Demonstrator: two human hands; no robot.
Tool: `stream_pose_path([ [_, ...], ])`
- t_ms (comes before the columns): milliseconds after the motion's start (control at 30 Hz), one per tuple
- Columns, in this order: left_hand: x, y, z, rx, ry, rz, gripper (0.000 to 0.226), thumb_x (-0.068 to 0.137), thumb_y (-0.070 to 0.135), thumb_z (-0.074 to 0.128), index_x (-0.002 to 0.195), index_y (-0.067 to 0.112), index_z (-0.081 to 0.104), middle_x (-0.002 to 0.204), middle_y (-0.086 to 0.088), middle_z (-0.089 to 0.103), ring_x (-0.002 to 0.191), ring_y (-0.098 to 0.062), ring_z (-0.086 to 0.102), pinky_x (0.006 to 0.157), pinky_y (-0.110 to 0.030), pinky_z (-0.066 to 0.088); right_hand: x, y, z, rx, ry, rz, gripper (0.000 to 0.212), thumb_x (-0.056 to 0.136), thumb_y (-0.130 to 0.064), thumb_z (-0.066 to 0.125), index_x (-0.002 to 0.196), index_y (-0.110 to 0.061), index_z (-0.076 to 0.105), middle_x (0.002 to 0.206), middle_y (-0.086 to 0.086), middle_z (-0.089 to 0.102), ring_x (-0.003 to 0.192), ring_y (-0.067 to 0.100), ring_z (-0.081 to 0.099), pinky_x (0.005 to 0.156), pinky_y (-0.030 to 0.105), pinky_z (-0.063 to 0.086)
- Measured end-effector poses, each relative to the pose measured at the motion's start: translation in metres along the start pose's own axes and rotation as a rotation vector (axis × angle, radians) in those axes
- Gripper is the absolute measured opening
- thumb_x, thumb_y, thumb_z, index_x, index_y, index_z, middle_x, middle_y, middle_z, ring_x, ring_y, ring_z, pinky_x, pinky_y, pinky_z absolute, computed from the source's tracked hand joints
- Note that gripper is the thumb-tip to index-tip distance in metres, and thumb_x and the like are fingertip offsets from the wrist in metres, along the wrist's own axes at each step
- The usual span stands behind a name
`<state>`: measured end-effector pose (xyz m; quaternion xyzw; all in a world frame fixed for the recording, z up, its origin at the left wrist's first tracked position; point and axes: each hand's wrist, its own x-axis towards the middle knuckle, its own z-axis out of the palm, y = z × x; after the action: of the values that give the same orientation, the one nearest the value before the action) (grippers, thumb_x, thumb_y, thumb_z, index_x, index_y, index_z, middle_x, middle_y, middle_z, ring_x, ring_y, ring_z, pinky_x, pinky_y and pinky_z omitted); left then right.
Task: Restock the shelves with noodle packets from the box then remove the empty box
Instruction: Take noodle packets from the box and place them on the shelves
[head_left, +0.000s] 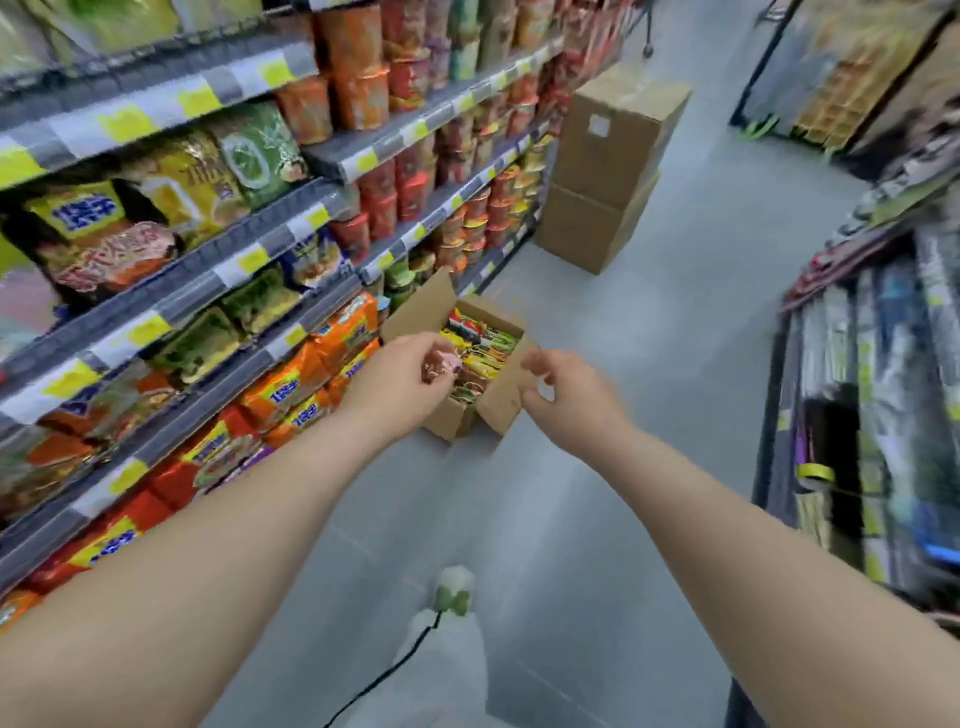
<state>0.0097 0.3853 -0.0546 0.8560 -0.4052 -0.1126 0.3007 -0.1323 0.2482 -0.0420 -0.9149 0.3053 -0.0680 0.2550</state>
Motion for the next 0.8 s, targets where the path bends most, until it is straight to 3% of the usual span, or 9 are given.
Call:
stream_pose_path([
  [200,0.140,0.017,0.036,-0.044,-0.072,0.022,0.030,0.087,0.026,0.060,0.117,0.025,0.060,0.105,0.004,0.061,0.094,-0.014,0.058,0.083,-0.030,0.048,0.112,0.058,-0.028,-0.034,0.019,0.088,0.031,0.090,-0.025,0.053,0.120,-0.023,0.059,0.120,0.001,0.060,0.111,0.021,0.055,0.086,0.031,0.043],
  [433,0.278,0.046,0.067,-0.050,-0.128,0.033,0.026,0.088,0.027,0.060,0.114,0.024,0.060,0.096,0.009,0.061,0.089,-0.013,0.058,0.076,-0.026,0.042,0.218,0.125,-0.075,-0.005,0.035,0.142,0.034,0.091,-0.024,0.053,0.125,-0.017,0.056,0.124,0.003,0.058,0.112,0.020,0.054,0.092,0.032,0.043],
  [700,0.418,0.083,0.141,-0.049,-0.098,-0.072,0.025,0.089,0.029,0.059,0.115,0.027,0.058,0.100,0.008,0.061,0.088,-0.008,0.057,0.064,-0.019,0.039,0.361,0.238,-0.113,-0.041,-0.053,0.050,0.034,0.092,-0.027,0.051,0.125,-0.018,0.055,0.124,0.002,0.058,0.112,0.020,0.054,0.091,0.031,0.043],
  [800,0.460,0.105,0.161,-0.079,-0.074,-0.166,0.024,0.090,0.029,0.059,0.114,0.027,0.059,0.099,0.007,0.061,0.090,-0.010,0.057,0.070,-0.026,0.045,0.410,0.273,-0.133,-0.052,-0.118,-0.009,0.034,0.092,-0.026,0.051,0.125,-0.019,0.055,0.124,0.002,0.058,0.113,0.020,0.053,0.091,0.031,0.043],
])
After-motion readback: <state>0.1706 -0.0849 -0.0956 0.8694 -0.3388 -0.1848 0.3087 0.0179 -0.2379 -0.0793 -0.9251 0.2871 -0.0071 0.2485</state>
